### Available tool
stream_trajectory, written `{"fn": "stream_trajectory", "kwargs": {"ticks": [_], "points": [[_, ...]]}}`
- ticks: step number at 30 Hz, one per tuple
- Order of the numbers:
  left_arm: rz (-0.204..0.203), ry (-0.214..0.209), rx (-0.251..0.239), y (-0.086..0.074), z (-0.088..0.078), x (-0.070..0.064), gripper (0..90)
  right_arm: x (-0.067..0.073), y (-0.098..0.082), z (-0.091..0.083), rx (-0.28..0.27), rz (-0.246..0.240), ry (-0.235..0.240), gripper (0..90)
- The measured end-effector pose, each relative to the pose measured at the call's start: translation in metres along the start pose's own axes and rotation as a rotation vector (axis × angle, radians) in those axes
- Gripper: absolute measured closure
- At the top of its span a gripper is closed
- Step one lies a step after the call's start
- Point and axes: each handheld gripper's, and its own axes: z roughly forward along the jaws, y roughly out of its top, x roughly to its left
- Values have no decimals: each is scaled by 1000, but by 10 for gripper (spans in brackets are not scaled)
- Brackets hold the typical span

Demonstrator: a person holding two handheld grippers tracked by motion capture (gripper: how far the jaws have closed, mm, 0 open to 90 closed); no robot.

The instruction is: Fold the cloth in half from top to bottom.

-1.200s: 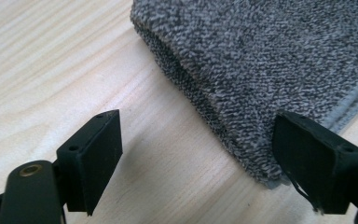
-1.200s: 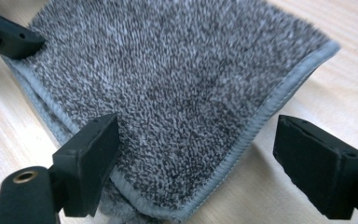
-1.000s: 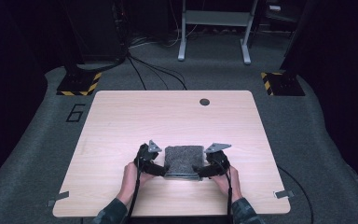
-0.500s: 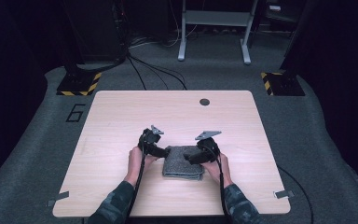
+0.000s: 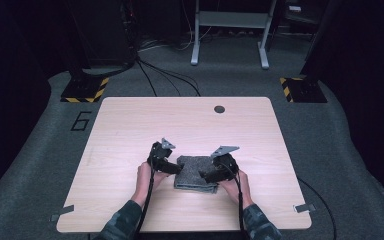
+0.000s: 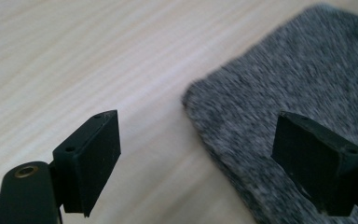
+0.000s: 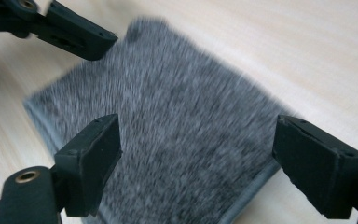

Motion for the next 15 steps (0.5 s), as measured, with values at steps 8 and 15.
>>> {"fn": "stream_trajectory", "kwargs": {"ticks": [8, 15], "points": [[-13, 6, 43, -15, 12, -5, 147, 3, -18, 19, 49, 5, -31, 147], [-6, 50, -24, -13, -13, -3, 82, 0, -12, -2, -11, -17, -40, 139]]}}
